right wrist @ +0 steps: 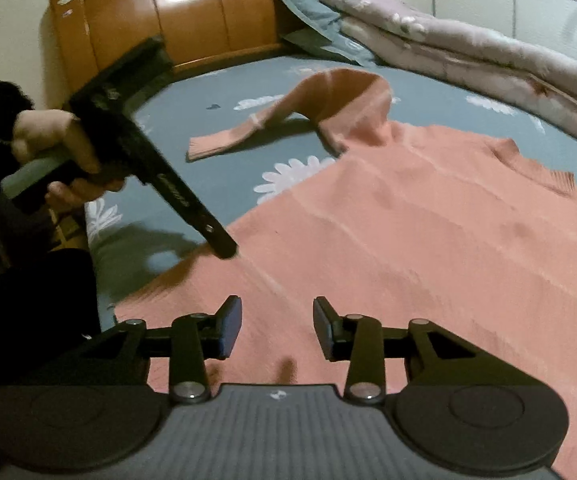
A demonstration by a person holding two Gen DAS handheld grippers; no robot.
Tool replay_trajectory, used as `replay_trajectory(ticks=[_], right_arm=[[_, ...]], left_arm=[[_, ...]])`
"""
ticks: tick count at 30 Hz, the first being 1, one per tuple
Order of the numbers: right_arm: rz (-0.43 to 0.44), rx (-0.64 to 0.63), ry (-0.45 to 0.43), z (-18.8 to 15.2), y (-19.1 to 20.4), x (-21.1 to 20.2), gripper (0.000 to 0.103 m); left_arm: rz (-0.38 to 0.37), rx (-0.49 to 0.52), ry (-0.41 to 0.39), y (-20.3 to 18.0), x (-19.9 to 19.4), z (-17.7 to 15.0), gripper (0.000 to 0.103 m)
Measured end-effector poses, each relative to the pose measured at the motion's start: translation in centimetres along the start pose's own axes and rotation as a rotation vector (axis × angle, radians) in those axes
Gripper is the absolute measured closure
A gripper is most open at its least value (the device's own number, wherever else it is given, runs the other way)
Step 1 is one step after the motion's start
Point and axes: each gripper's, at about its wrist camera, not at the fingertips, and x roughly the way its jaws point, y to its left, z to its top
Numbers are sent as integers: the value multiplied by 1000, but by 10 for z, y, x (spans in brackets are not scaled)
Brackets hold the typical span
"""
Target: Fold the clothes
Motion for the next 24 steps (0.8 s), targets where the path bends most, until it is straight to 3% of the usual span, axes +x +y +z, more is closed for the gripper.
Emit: replay_trajectory(ticks=[3,6,8,9,10,13,16,18,22,24], right_arm=[[-19,18,3,-2,-4,2,59],[-50,18,16,-4,-4,8,58],[-71,18,25,-5,-5,11,58],[-81,18,30,-6,-5,13,58],[-92,18,34,-6,-5,15,57],[-123,17,47,-9,-5,20,50],[-154,17,60,-11,-5,26,48],[-149,13,75,-14,-5,30,46],[-162,-30,111,-25,-4,37,40],[-158,-24,104,-28,-7,36,36]], left_arm=[[32,-26,36,3,3,-6,97],[25,-71,38,10,1,-3,86],[53,-71,27,10,-6,0,69],[79,-50,16,7,-11,3,55],[101,-18,-4,2,-16,6,50],[137,107,-76,-20,-28,26,45],[128,246,-148,-51,-24,56,36],[97,322,-176,-69,-8,80,36],[22,411,-198,-86,23,108,36],[35,424,-176,-85,40,117,36]])
